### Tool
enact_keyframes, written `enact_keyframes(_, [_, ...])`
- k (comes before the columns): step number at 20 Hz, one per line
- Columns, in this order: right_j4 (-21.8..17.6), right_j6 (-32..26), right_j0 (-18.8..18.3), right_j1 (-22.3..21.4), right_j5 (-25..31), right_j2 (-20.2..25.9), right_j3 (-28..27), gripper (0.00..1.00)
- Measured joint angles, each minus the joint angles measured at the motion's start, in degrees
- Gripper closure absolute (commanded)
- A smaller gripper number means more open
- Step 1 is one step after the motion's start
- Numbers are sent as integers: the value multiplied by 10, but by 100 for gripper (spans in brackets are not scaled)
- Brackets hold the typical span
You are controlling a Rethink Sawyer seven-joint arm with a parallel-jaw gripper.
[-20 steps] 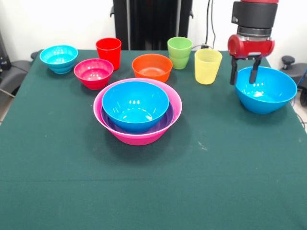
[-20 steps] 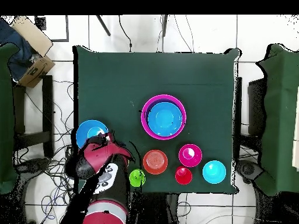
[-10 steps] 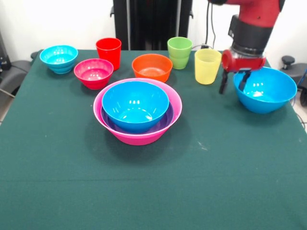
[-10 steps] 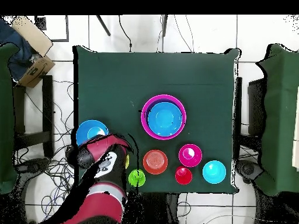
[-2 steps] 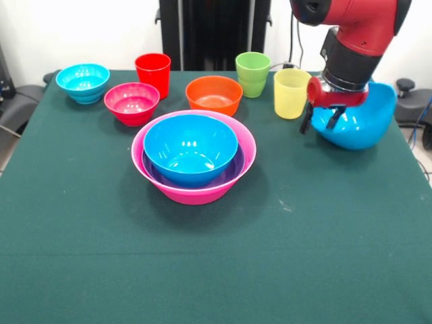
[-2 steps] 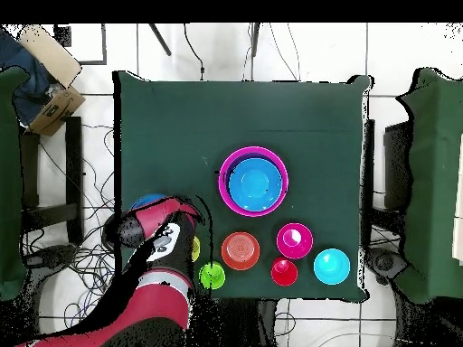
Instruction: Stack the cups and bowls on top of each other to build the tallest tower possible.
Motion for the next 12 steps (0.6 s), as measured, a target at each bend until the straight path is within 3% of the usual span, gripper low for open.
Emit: enact_keyframes(12, [0,0,-12,0,3,9,-6,0])
